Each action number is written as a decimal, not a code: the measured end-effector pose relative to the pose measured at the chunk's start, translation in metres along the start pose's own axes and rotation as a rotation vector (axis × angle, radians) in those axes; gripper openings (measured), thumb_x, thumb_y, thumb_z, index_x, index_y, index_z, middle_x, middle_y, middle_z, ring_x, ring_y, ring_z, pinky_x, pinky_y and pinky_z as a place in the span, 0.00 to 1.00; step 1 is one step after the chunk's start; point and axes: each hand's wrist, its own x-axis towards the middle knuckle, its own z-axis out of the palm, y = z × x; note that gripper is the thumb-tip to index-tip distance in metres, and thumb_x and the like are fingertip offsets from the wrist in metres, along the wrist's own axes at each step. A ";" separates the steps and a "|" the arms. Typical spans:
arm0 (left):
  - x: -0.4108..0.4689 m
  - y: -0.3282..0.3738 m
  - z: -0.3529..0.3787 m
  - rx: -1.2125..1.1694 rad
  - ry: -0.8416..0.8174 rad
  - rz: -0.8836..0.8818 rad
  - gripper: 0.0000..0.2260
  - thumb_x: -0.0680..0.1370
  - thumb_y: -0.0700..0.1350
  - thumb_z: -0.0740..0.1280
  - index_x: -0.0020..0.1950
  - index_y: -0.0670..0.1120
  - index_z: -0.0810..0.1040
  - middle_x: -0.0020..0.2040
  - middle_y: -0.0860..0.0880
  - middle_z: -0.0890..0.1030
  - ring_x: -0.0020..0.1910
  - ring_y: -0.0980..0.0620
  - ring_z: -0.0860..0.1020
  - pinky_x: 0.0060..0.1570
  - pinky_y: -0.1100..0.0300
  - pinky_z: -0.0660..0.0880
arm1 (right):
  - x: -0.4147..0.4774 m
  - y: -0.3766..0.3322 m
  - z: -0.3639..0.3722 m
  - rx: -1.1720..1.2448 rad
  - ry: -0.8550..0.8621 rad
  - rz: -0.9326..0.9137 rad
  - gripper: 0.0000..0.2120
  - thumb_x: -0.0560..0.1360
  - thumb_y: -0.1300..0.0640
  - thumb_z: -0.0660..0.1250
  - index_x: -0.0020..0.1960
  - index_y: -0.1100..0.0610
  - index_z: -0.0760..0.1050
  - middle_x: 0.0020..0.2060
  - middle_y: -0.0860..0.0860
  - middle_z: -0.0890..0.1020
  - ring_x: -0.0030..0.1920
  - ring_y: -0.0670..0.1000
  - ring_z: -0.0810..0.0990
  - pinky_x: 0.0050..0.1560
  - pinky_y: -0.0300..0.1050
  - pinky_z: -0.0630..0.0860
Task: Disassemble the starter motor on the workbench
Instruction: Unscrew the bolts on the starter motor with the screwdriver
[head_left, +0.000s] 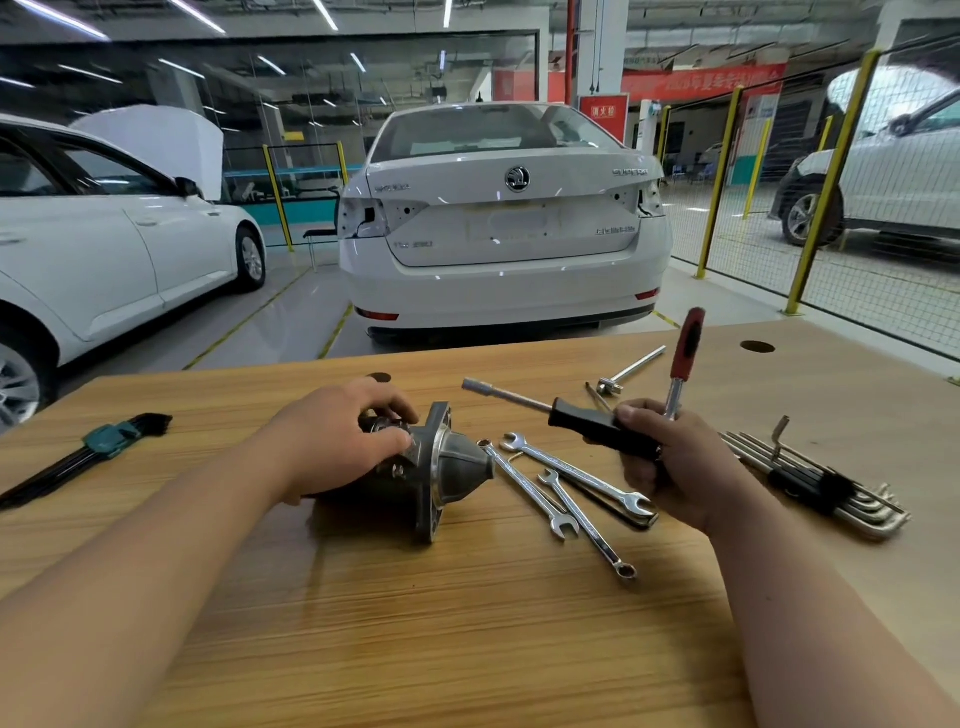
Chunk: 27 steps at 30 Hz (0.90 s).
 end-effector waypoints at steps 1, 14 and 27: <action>0.001 0.000 -0.001 -0.014 -0.013 0.009 0.07 0.75 0.53 0.68 0.47 0.66 0.75 0.50 0.64 0.74 0.50 0.60 0.74 0.48 0.59 0.72 | -0.001 0.001 0.001 -0.033 -0.021 0.011 0.04 0.76 0.61 0.64 0.48 0.62 0.72 0.33 0.58 0.81 0.22 0.48 0.66 0.22 0.38 0.65; -0.004 0.003 -0.006 -0.037 -0.012 0.020 0.13 0.71 0.53 0.72 0.53 0.62 0.76 0.51 0.64 0.74 0.49 0.66 0.72 0.42 0.71 0.66 | 0.009 0.007 0.021 -0.126 -0.117 0.070 0.06 0.77 0.58 0.66 0.50 0.61 0.74 0.26 0.53 0.75 0.21 0.47 0.68 0.21 0.37 0.66; -0.003 0.003 -0.002 -0.045 0.018 0.023 0.11 0.69 0.52 0.72 0.50 0.62 0.77 0.50 0.62 0.76 0.49 0.63 0.73 0.43 0.69 0.67 | 0.014 -0.006 0.033 -0.059 -0.003 0.190 0.05 0.79 0.58 0.64 0.47 0.59 0.71 0.41 0.63 0.84 0.20 0.45 0.65 0.19 0.36 0.64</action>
